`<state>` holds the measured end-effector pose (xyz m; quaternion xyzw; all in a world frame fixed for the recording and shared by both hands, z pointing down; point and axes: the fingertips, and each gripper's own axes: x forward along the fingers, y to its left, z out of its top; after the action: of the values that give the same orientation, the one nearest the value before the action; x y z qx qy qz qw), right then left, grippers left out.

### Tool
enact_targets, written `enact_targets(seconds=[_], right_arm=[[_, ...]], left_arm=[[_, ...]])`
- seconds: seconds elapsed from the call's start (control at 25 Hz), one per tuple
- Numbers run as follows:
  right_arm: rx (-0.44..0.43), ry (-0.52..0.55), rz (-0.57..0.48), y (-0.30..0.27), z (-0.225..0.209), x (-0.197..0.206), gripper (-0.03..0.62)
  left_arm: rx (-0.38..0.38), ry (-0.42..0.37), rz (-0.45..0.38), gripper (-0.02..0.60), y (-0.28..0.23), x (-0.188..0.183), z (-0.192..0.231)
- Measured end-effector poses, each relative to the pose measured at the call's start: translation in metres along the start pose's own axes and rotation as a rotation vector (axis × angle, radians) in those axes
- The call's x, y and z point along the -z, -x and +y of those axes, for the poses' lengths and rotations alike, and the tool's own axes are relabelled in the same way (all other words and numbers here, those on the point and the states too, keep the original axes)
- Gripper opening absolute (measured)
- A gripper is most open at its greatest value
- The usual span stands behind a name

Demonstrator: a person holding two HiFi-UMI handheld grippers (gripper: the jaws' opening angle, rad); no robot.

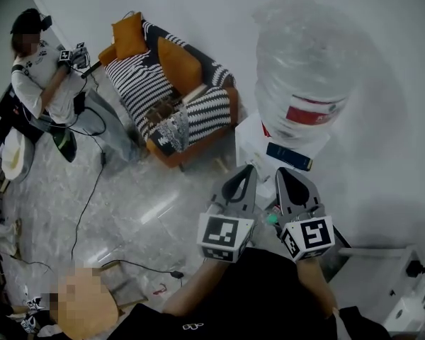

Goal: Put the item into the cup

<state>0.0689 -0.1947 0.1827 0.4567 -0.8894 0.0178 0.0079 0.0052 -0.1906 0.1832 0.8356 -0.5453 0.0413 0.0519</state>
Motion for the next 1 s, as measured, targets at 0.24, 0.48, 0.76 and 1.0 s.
enact_targets(seconds=[0.24,0.48,0.76,1.0], right_arm=[[-0.002,-0.015,-0.019,0.005,-0.007,-0.002,0.009],[-0.008,-0.019,-0.024,0.005,-0.005,-0.002,0.009],[0.001,-0.034,-0.021,0.007,-0.007,0.002,0.009],[0.004,-0.041,-0.020,0.007,-0.008,0.005,0.010]], left_arm=[[-0.001,-0.034,0.013,0.014,-0.003,0.001,-0.004],[-0.001,-0.046,0.020,0.014,-0.003,0.003,-0.004],[0.002,-0.116,0.026,0.014,-0.002,0.000,-0.011],[0.010,-0.101,0.033,0.014,-0.003,0.006,-0.011]])
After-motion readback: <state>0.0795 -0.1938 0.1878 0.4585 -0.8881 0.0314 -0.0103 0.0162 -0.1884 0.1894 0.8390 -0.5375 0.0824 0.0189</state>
